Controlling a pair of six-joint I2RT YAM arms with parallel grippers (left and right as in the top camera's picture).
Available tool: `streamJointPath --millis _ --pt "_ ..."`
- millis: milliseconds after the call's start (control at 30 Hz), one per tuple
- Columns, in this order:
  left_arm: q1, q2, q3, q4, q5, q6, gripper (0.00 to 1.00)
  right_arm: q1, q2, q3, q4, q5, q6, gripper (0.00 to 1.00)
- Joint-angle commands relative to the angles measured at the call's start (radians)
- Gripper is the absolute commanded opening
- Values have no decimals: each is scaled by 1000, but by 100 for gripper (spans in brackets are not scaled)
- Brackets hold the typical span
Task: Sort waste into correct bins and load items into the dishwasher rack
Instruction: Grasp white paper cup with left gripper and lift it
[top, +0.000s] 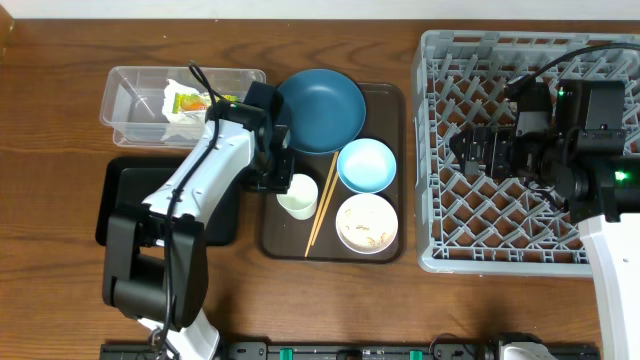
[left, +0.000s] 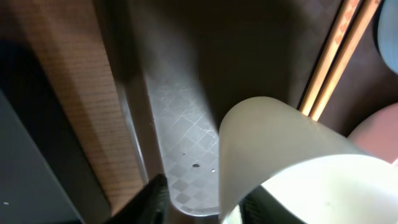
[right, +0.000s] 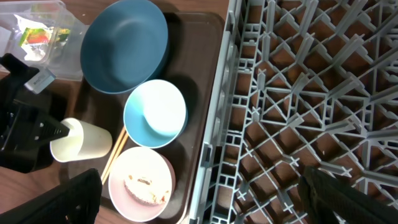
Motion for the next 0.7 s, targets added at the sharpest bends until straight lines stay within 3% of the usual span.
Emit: streamJointPath --millis 0,200,400,667 --pt "-9 10 -5 3 -9 -9 29 -2 2 18 -3 -8 6 99" --pt "-11 9 -4 4 -8 -39 6 -2 2 18 -3 -8 6 99" --pt "-8 -2 10 -10 48 -53 6 -2 2 18 -6 -11 7 99" --pt "66 -113 66 -51 452 -23 6 -2 10 16 10 -169 5 98"
